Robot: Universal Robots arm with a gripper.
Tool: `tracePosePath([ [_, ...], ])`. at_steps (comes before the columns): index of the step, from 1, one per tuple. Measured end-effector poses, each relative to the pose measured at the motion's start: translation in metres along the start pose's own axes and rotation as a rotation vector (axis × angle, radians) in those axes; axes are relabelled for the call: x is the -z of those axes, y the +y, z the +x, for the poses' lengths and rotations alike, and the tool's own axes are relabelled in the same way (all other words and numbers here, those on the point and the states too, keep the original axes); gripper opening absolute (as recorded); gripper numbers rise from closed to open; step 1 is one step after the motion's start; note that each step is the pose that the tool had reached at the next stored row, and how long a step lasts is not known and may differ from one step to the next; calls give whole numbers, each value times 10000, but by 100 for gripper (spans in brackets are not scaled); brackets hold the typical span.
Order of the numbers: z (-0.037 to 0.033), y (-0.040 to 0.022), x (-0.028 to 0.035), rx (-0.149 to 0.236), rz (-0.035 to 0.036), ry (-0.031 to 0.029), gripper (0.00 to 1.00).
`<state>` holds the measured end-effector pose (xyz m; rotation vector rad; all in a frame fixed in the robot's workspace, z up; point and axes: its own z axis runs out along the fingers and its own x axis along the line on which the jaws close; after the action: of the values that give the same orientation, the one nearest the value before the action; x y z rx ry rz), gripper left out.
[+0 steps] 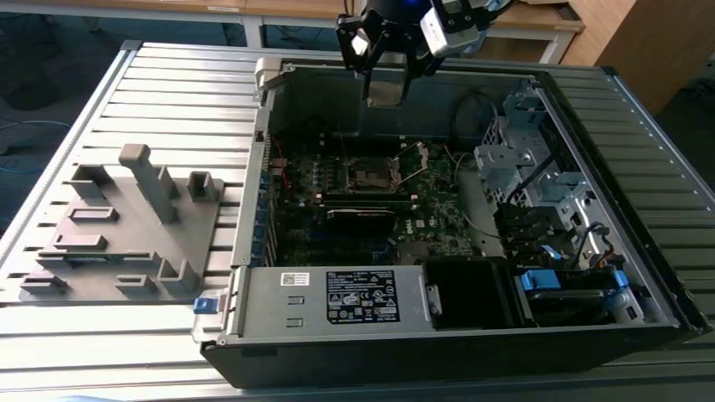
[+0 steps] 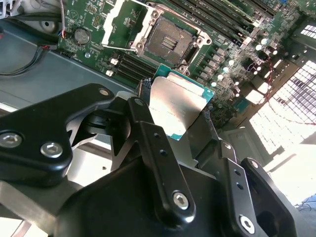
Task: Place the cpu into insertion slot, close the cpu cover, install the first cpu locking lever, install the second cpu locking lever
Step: 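Place the cpu into insertion slot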
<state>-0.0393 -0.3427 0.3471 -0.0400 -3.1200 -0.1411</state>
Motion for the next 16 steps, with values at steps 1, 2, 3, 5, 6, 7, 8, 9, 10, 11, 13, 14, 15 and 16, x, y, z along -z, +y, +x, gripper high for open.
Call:
tracePosePath([
  [1,0,0,-2,0,1,1,54],
  [2,0,0,-2,0,1,1,54],
  [3,0,-1,-2,0,2,1,54],
  [5,0,0,-4,0,0,0,54],
  [6,0,-1,-6,0,0,0,54],
  [7,0,-1,-8,0,-1,0,54],
  [8,0,-1,-12,0,-2,-1,54],
  [9,0,-1,-14,0,-1,0,54],
  [10,0,-2,-18,0,0,0,54],
  [11,0,-2,-23,0,-1,0,54],
  [13,0,-3,-32,0,0,0,54],
  [14,-1,-3,-37,0,0,0,54],
  [15,-1,-4,-42,0,-1,0,54],
  [16,-1,-4,-46,0,0,0,54],
])
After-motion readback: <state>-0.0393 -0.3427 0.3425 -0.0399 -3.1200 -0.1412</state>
